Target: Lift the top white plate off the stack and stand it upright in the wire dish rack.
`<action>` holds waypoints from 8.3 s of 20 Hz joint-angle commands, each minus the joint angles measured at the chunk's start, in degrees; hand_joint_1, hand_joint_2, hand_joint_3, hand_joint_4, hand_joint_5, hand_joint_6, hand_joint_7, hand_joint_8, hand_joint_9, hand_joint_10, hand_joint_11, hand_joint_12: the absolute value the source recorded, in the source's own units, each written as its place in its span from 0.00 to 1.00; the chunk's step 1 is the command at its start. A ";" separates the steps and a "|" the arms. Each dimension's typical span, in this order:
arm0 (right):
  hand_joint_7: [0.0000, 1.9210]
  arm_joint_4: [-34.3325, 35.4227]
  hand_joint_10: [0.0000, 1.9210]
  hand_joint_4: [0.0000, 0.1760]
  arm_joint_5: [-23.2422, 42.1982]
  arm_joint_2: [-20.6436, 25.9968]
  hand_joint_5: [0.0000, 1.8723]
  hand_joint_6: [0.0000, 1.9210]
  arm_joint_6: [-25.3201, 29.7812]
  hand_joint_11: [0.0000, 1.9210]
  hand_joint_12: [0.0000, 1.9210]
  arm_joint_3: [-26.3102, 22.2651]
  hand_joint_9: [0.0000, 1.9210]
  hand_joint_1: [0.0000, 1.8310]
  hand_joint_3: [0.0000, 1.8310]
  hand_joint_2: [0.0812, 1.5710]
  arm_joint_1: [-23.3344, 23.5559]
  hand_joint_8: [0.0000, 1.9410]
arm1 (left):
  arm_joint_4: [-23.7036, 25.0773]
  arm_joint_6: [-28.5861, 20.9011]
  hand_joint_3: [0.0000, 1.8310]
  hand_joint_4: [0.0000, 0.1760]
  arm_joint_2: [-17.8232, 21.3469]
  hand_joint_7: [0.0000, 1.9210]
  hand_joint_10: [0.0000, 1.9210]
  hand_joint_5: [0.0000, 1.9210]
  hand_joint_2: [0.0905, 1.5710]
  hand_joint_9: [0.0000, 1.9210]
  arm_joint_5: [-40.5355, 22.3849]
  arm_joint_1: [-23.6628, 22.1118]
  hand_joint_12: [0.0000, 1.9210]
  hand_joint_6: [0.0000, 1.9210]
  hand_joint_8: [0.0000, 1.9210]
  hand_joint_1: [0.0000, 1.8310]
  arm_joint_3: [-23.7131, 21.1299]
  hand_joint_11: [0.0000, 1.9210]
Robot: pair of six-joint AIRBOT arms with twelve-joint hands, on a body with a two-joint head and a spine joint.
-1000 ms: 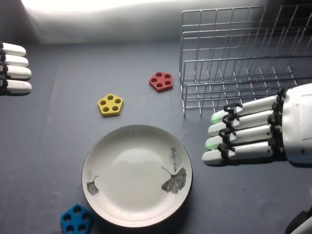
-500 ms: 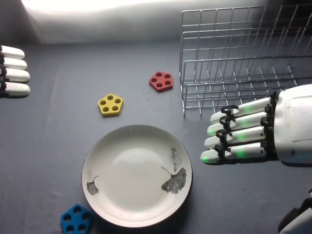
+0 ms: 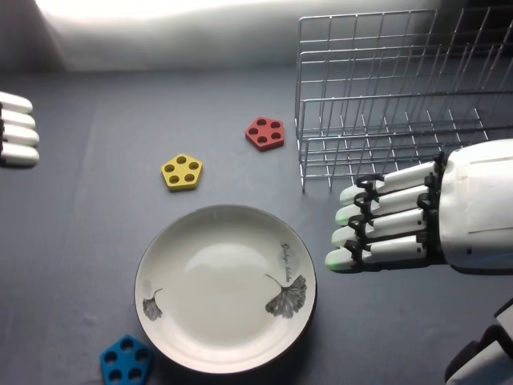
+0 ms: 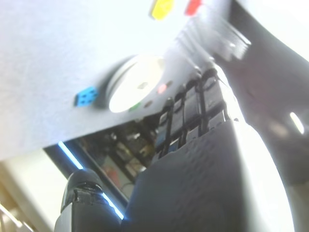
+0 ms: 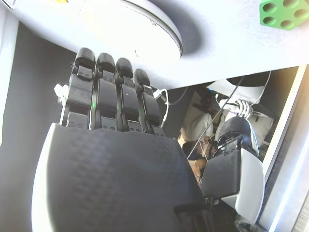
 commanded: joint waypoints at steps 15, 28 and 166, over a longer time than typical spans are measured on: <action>0.08 2.51 0.01 0.00 0.57 0.26 0.06 0.00 0.20 0.06 0.01 -0.13 0.08 0.00 0.00 0.57 0.34 0.00 | -0.55 1.55 0.00 0.00 5.52 0.03 0.00 0.03 0.60 0.03 -3.11 -1.17 0.02 0.00 0.00 0.03 -9.83 0.03; 0.09 6.43 0.00 0.00 -1.65 0.00 0.07 0.00 0.22 0.07 0.00 0.15 0.09 0.00 0.00 0.58 0.58 0.01 | 6.41 7.37 0.00 0.00 14.50 0.04 0.00 0.03 0.60 0.04 5.37 -6.01 0.02 0.00 0.00 0.03 -34.74 0.05; 0.39 21.62 0.01 0.00 -3.02 -16.27 0.40 0.00 -14.06 0.41 0.14 6.97 0.42 0.72 0.00 0.66 -4.82 0.00 | 21.06 18.22 0.00 0.00 -6.61 0.06 0.00 0.04 0.61 0.07 37.07 -10.74 0.00 0.00 0.00 0.02 -39.38 0.05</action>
